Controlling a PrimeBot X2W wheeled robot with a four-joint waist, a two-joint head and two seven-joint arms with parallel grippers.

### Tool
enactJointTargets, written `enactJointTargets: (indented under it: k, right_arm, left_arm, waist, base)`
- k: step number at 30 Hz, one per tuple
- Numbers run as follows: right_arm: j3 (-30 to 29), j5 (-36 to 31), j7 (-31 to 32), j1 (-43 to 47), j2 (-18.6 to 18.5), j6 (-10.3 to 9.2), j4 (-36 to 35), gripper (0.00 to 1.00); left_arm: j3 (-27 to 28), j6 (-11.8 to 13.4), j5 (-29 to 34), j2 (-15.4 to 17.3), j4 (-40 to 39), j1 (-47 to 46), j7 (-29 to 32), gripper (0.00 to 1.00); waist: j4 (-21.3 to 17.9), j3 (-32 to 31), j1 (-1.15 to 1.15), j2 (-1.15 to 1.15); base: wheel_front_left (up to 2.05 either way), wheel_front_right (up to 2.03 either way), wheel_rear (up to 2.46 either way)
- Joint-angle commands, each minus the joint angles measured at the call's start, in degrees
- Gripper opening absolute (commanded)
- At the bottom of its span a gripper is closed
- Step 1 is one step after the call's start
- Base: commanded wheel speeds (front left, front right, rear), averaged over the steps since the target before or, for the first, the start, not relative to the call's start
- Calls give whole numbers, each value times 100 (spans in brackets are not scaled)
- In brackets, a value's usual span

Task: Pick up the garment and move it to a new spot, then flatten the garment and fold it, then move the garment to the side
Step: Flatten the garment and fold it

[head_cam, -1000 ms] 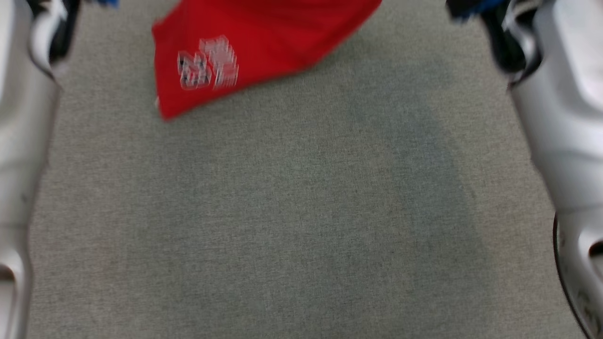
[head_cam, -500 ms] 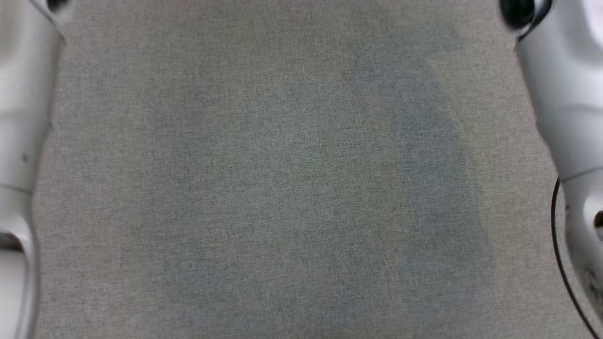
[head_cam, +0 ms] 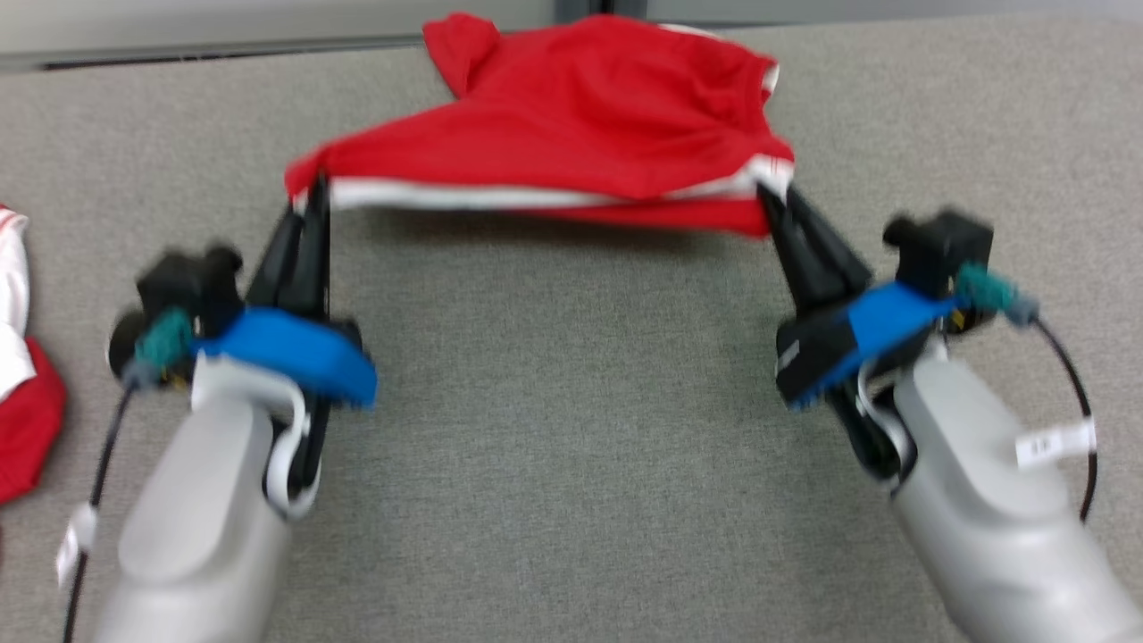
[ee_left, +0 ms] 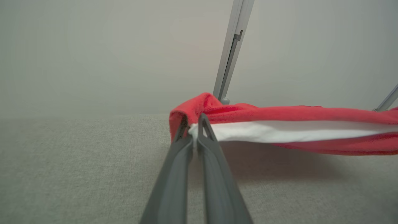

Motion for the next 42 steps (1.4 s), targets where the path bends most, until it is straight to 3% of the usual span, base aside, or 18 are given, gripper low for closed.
enactJointTargets:
  k: [1, 12, 23, 31, 42]
  right_arm:
    - [-41, 132, -21, 585, -112, 1, -319, 0]
    - [-218, 276, 8, 3442, -318, 1, -1848, 0]
    - [-635, -124, 786, 4925, -186, 1, -3234, 0]
    - [-919, -227, 947, 4662, 100, 1, -3387, 0]
    - [-1020, -477, 618, 3144, 525, 0, -2746, 0]
  left_arm:
    - [198, 56, 108, -30, -266, 591, -26, 0]
    - [653, 152, 572, -415, -1490, 3360, -27, 0]
    - [764, 119, 721, -451, -1956, 4312, -28, 0]
    - [627, -27, 922, -186, -1843, 3731, 97, 0]
    - [253, -337, 1417, 683, -1457, 1199, 849, 0]
  waist:
    - [-49, -218, 1, 0]
    - [-5, -999, 1, 0]
    - [-14, -1217, 1, 0]
    - [-151, -1163, 1, 0]
    - [-779, -204, 1, 0]
  base:
    - [0, 0, 0]
    - [0, 0, 0]
    - [0, 0, 0]
    - [0, 0, 0]
    - [0, 0, 0]
